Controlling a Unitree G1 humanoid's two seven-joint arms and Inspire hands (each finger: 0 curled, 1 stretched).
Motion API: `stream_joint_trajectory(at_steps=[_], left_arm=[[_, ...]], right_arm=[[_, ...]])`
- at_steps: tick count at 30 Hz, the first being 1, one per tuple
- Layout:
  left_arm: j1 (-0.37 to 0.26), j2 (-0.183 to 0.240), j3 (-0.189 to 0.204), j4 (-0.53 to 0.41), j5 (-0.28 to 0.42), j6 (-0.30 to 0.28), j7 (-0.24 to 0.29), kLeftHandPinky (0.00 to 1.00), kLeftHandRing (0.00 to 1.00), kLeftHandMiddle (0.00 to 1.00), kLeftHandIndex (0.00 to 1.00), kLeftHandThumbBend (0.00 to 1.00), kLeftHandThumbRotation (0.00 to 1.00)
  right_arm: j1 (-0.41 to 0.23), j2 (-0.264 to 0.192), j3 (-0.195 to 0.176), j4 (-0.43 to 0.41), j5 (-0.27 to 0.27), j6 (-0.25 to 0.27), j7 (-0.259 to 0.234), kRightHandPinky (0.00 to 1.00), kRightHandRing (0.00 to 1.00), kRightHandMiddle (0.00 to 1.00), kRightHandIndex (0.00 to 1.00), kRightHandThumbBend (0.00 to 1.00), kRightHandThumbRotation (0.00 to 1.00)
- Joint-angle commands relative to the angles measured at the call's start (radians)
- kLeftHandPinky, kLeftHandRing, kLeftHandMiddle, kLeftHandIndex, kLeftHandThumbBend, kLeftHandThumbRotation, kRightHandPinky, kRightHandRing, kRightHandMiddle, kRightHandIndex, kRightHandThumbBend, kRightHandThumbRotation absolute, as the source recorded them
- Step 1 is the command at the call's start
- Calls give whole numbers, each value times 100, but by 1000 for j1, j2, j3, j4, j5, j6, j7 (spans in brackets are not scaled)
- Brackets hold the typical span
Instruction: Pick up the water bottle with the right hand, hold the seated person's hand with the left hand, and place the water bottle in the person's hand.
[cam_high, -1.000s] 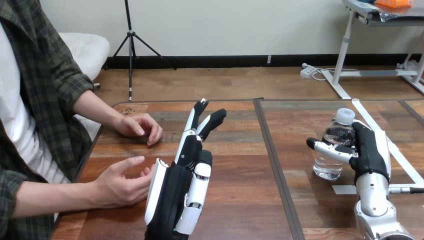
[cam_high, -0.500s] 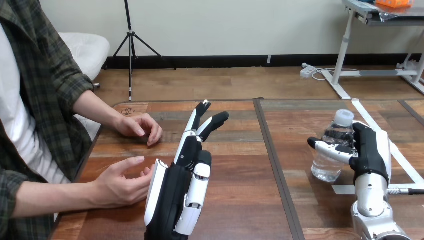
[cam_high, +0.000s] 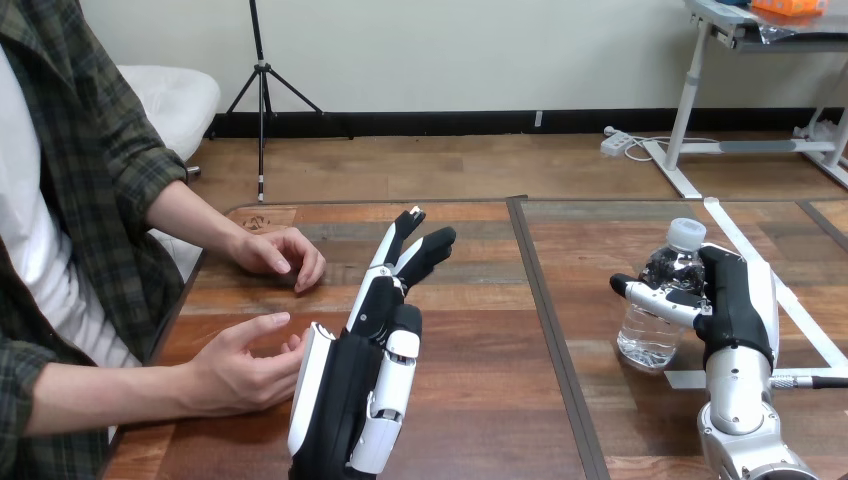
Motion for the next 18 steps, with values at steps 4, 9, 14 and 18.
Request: stream_joint_trajectory(at_steps=[4,9,14,18], left_arm=[[-35,-23,-1,-3,-12,-11,2,85,86,87,94,0,100],[-33,-26,-7,-5,-22,-6,-1,83,86,87,94,0,100],[-31,-28,-9,-6,-24,-4,-2,82,86,87,93,0,100],[-29,-31,-12,-8,-28,-1,-2,81,85,86,93,0,100]], right_arm=[[-74,-18,13,-8,-16,-1,-6,53,52,54,56,72,0],[-74,-23,17,-10,-26,-7,-13,53,52,53,54,72,0],[-74,-27,20,-12,-34,-9,-13,52,51,53,53,73,0],[-74,-32,24,-13,-42,-12,-11,50,50,52,52,73,0]])
